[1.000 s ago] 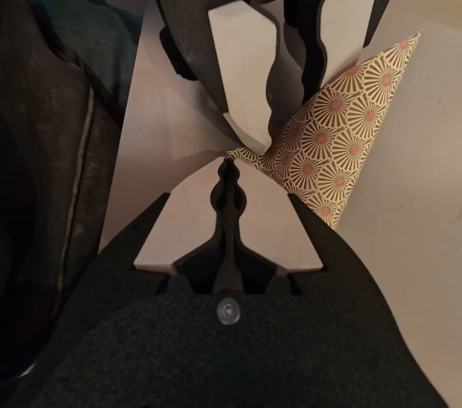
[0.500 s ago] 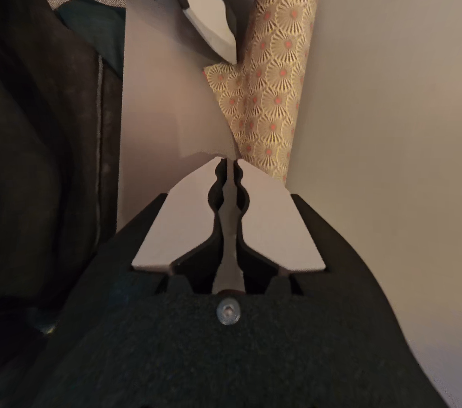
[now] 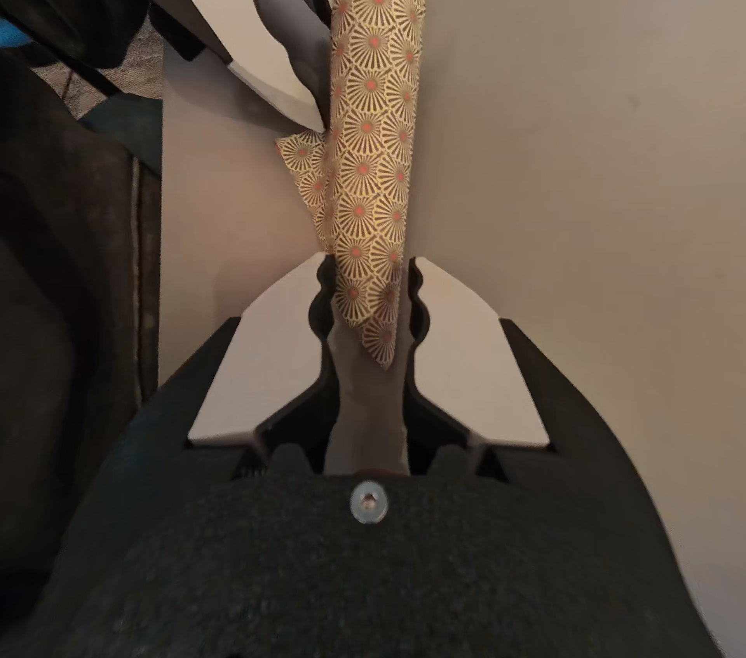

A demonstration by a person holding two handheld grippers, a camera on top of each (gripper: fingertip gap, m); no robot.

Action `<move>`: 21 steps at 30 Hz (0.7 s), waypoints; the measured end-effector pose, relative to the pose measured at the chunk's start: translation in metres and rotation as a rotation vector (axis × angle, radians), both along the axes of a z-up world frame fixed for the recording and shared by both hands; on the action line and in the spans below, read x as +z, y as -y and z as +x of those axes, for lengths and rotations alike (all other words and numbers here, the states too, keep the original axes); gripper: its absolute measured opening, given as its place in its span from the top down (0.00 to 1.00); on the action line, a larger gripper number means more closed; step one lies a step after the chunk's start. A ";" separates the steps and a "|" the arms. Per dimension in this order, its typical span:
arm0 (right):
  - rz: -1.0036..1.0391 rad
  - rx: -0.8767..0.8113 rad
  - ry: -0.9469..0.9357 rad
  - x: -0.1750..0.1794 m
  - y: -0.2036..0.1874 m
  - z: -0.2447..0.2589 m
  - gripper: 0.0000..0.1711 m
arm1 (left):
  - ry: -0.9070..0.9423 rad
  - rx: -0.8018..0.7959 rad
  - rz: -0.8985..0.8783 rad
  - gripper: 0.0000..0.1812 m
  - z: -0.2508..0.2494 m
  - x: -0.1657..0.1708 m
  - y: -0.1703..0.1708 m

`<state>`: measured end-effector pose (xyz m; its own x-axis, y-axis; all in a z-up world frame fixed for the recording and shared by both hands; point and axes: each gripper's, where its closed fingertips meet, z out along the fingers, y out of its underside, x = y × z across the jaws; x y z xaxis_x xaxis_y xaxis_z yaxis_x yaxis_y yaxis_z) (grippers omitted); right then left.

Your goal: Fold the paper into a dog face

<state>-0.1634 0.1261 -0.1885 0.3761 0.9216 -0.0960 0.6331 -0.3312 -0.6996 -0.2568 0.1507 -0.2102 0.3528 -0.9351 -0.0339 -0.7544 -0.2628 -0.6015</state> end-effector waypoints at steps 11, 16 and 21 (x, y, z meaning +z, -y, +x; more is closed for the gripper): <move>-0.119 -0.062 0.014 -0.017 -0.007 0.000 0.84 | -0.011 -0.010 -0.015 0.82 0.000 0.000 0.002; -0.118 -0.075 0.026 -0.018 -0.011 0.000 0.84 | -0.016 -0.007 -0.008 0.82 0.000 0.001 0.003; -0.066 -0.068 0.075 -0.018 -0.013 -0.002 0.83 | -0.016 -0.006 -0.006 0.82 0.000 0.001 0.004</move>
